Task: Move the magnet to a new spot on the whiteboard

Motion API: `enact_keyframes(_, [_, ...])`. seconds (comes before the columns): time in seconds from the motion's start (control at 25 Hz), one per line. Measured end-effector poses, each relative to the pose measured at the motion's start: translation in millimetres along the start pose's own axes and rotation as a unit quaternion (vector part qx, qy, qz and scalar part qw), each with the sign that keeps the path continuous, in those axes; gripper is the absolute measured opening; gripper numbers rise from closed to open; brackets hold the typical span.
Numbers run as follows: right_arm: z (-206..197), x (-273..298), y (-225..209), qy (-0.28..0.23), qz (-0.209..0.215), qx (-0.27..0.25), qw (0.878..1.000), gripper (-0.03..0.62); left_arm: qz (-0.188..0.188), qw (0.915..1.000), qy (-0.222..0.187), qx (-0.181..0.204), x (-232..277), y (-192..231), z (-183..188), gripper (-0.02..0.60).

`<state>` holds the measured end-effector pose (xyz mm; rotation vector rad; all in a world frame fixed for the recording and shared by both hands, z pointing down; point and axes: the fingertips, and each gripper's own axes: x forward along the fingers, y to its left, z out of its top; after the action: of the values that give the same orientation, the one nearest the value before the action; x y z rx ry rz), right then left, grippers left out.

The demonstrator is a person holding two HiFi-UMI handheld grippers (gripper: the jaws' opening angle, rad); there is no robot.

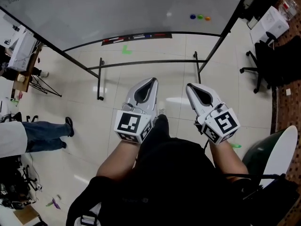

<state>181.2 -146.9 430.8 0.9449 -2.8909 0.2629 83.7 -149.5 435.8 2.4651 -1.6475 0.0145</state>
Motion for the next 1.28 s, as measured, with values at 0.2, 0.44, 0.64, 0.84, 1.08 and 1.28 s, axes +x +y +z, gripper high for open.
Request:
enact_keyframes(0.2, [-8.8,-23.3,46.4,0.0,0.027,0.003,1.0,0.002,0.034,0.9994,0.009,-0.002,-65.4,-13.4,-8.2,0.017])
enact_keyframes(0.44, [3.2,-30.8,90.9,-0.001,0.057,-0.011,0.998,0.002,0.08,0.9968,-0.007,0.001,-123.8,6.6,10.0,0.017])
enact_keyframes(0.64, [-2.8,-19.7,134.1,-0.004,0.065,-0.009,0.998,0.002,0.083,0.9966,-0.002,0.003,-160.6,25.3,6.8,0.017])
enact_keyframes(0.84, [-8.6,-1.8,177.8,-0.006,0.041,-0.011,0.999,0.002,0.054,0.9984,0.009,0.016,-202.7,48.1,5.4,0.017])
enact_keyframes(1.08, [-24.9,20.4,253.7,-0.009,-0.019,0.007,1.0,0.002,0.008,0.9995,0.028,0.016,-277.6,95.5,-7.3,0.017])
enact_keyframes(1.28, [-37.7,20.1,326.5,-0.004,-0.058,0.01,0.998,0.002,-0.041,0.9983,0.042,0.001,-320.3,117.0,-26.4,0.017])
